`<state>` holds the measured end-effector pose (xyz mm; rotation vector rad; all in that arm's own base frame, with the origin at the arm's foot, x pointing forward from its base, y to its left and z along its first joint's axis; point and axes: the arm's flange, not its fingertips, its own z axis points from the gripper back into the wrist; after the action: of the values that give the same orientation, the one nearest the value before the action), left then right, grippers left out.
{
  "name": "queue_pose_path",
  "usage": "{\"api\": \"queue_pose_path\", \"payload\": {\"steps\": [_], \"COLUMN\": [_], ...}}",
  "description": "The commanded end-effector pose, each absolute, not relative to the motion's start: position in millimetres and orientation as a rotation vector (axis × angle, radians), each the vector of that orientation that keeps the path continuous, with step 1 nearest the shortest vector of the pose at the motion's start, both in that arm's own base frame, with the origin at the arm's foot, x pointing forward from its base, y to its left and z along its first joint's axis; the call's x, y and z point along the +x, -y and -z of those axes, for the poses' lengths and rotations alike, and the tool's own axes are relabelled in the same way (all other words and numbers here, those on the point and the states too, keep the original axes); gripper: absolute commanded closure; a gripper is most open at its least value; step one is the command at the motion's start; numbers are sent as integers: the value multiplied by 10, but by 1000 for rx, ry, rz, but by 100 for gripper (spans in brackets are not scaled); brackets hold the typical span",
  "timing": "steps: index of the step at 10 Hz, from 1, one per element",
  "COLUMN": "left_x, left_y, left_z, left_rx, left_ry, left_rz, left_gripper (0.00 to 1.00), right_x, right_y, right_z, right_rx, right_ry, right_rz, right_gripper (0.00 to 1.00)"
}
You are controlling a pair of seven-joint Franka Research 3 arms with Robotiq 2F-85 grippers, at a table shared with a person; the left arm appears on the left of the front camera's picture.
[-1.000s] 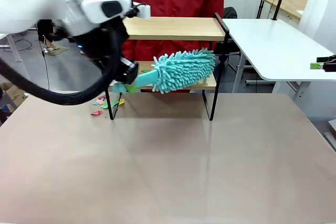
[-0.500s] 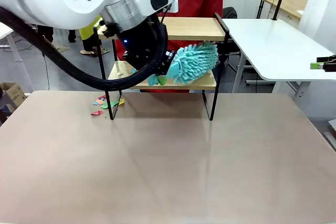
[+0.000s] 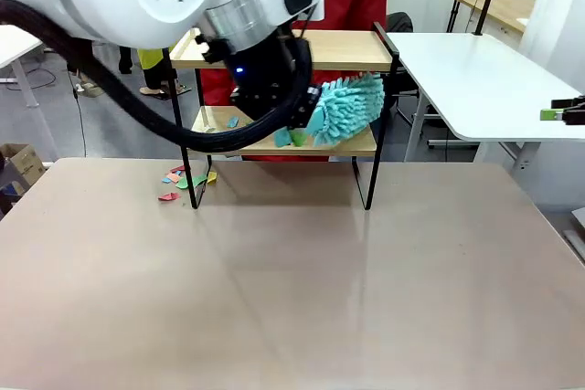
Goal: Clean the shelf.
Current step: Clean the specific section of the Shelf indicated by the human with the Duster.
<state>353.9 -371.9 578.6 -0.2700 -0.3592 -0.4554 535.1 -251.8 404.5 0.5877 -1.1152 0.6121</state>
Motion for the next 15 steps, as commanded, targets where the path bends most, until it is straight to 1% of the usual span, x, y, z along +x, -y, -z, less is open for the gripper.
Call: {"api": "queue_pose_path", "payload": {"steps": [1, 3, 4, 6, 8, 10, 12, 15], "left_x": [3513, 3533, 3552, 3518, 3534, 3656, 3739, 3674], "left_y": [4101, 4280, 4388, 4536, 4680, 4878, 4993, 5033], "left_z": [-5852, -5819, -5840, -5923, -5941, -5839, -5750, -5542], "left_rx": [-269, -266, -225, -156, -167, -178, -140, -106], "left_ry": [400, 392, 379, 396, 428, 429, 426, 383], "left_rz": [330, 257, 216, 167, 147, 105, 61, 79], "left_gripper": [87, 87, 87, 87, 87, 87, 87, 87], "right_x": [5344, 5344, 5344, 5344, 5344, 5344, 5344, 5344], "right_y": [2500, 2500, 2500, 2500, 2500, 2500, 2500, 2500], "right_z": [-4062, -4062, -4062, -4062, -4062, -4062, -4062, -4062], "right_rx": [586, 586, 586, 586, 586, 586, 586, 586], "right_ry": [1115, 1115, 1115, 1115, 1115, 1115, 1115, 1115], "right_rz": [-616, -616, -616, -616, -616, -616, -616, -616], "right_gripper": [0, 0, 0, 0, 0, 0, 0, 0]}}
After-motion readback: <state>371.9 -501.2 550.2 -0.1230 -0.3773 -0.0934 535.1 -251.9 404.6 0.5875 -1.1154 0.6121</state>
